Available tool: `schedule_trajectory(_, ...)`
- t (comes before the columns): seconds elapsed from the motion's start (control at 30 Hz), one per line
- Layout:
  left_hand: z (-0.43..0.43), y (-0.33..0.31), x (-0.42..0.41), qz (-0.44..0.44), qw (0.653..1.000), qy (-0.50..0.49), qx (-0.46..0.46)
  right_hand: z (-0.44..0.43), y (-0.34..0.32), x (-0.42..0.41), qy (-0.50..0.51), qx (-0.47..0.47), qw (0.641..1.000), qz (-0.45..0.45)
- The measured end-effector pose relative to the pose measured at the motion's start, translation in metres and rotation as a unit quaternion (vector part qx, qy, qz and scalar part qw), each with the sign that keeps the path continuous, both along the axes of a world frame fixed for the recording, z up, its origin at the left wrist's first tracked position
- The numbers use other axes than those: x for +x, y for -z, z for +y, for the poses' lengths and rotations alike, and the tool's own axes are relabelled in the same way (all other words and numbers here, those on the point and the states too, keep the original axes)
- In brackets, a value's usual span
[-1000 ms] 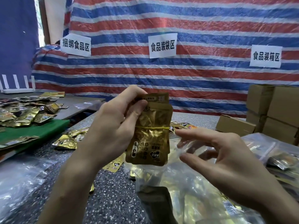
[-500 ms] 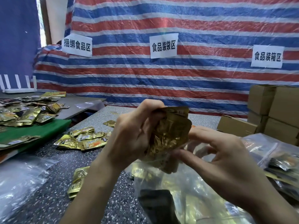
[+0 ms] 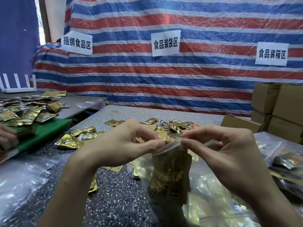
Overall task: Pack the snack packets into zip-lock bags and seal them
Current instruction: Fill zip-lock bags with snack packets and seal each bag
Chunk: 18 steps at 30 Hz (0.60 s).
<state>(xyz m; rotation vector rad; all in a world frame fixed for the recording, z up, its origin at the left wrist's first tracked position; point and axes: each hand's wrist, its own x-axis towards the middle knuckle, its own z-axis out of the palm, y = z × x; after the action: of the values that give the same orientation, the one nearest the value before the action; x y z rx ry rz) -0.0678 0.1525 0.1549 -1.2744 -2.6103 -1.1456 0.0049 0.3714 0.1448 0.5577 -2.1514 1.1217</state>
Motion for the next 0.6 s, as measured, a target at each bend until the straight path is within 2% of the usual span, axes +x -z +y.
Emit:
schedule_trajectory(0.1,-0.005,-0.001,0.001,-0.046,0.998,0.015,-0.042,-0.002,0.001,0.0,-0.007,-0.004,1.0,0.002)
schedule_trajectory(0.23,-0.004,-0.006,0.009,-0.078,0.994,0.062,-0.051,-0.007,0.002,0.0,-0.026,-0.007,1.0,0.002)
schedule_trajectory(0.47,-0.004,-0.005,0.018,-0.062,0.99,0.03,-0.124,-0.018,0.002,0.006,-0.044,0.005,0.999,0.007)
schedule_trajectory(0.6,0.003,-0.006,0.021,-0.041,0.996,0.032,-0.068,-0.02,0.001,0.007,-0.057,-0.019,0.998,-0.014)
